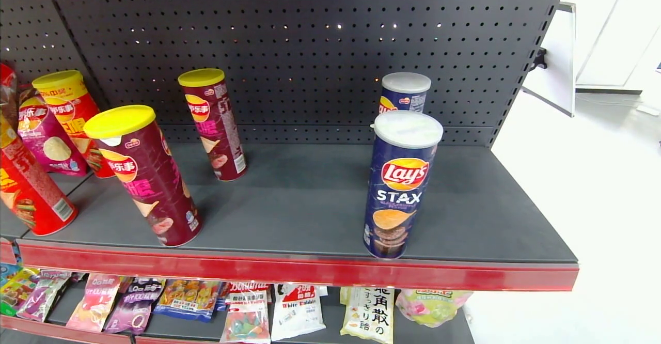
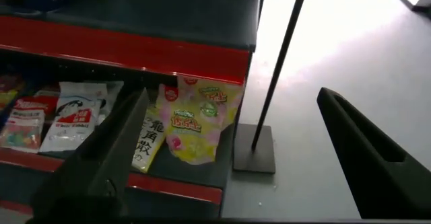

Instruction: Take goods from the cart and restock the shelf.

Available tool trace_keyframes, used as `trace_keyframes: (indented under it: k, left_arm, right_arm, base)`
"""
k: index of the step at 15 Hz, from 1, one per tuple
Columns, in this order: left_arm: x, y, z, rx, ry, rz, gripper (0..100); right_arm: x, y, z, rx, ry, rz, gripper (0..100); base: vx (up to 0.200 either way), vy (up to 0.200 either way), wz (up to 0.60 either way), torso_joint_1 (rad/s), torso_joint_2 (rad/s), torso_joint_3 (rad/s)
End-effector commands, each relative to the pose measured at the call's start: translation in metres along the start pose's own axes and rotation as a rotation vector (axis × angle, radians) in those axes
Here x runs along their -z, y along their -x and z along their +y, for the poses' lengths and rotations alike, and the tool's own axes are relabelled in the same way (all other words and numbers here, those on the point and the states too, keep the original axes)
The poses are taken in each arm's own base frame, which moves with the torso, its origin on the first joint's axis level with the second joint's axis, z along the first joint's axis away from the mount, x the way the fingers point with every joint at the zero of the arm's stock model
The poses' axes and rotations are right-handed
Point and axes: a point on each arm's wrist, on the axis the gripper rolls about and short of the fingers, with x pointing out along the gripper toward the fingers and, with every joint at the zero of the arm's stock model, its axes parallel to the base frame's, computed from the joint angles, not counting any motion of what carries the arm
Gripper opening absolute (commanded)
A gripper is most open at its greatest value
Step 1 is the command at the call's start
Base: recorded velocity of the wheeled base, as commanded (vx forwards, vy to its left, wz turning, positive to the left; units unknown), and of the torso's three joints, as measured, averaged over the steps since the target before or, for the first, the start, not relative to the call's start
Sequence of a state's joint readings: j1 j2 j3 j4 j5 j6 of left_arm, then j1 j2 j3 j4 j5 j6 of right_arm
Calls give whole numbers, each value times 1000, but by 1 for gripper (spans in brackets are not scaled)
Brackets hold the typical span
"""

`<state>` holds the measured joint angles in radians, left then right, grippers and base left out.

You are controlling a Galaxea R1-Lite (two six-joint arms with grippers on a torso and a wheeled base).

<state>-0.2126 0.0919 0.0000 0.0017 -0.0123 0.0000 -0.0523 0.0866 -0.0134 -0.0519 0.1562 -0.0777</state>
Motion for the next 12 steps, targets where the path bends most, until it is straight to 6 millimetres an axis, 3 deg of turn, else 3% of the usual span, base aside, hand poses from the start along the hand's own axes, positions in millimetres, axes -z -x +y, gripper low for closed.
trace_keyframes:
  k: [1,4,6,9,12]
  left_arm:
    - [0,0,0,-1,0,0,100]
    - [0,0,0,-1,0,1,100]
    - [0,0,0,-1,0,1,100]
    - [0,0,0,1,0,1,100]
    - [0,0,0,1,-2,1,100]
  right_arm:
    - [2,0,0,21,-12,-6,100]
    - [6,0,-3,135,-53,27,100]
    - [9,-1,-3,100,-74,95,100]
    - [11,6,-2,79,-71,-18,100]
    - [11,6,-3,88,-69,-17,100]
  base:
    - [0,0,0,0,0,0]
    - [0,0,0,0,0,0]
    - [0,0,0,0,0,0]
    - [0,0,0,0,0,0]
    - [0,0,0,0,0,0]
